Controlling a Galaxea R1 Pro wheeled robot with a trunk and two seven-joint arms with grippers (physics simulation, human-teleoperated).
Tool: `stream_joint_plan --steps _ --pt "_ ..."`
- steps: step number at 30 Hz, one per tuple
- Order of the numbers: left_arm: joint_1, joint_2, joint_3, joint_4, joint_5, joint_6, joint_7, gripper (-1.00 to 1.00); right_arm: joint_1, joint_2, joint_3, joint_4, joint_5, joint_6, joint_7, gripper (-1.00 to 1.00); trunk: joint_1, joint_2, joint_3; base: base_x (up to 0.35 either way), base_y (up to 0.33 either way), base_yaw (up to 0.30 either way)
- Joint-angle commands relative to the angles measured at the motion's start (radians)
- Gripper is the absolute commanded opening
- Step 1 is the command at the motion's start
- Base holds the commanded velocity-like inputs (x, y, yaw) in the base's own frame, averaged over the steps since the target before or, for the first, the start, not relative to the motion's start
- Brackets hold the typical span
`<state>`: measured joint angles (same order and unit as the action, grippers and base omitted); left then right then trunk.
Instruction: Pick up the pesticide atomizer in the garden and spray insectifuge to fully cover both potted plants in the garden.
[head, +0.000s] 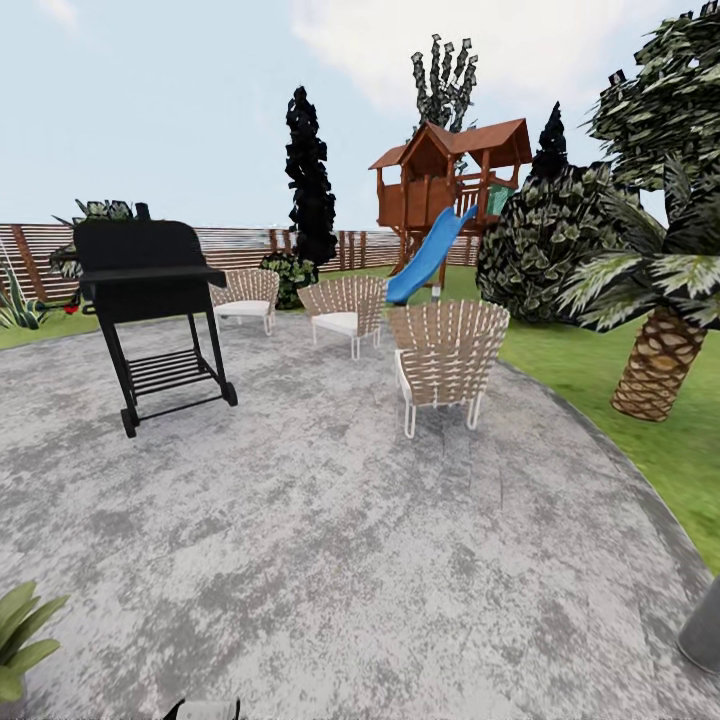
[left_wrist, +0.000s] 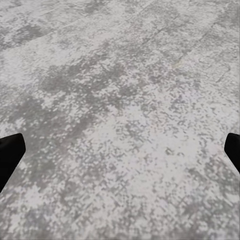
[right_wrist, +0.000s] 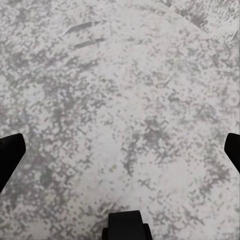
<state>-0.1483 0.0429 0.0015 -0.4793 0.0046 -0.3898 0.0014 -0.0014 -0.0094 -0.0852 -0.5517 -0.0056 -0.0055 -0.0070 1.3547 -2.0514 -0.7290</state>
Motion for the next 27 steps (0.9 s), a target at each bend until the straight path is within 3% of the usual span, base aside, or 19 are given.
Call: stream_joint_plan --steps 1,6,27 --pt "-0.001 0.000 0.000 0.001 0.000 -0.003 0.000 1.00 0.000 0.000 -0.001 -0.001 -0.001 -0.001 -0.001 1.00 0.004 -0.008 -0.004 0.000 0.000 0.000" --pt "-0.001 0.000 0.000 0.016 0.000 -0.003 0.000 1.00 0.000 0.001 -0.001 -0.001 -0.001 0.000 -0.003 1.00 0.023 -0.043 -0.019 0.000 0.000 -0.135" --pt "-0.001 0.000 0.000 0.021 0.000 -0.003 0.000 1.00 0.000 0.000 -0.002 -0.001 -0.002 0.001 -0.004 1.00 0.103 -0.190 -0.082 0.000 0.000 -0.266"
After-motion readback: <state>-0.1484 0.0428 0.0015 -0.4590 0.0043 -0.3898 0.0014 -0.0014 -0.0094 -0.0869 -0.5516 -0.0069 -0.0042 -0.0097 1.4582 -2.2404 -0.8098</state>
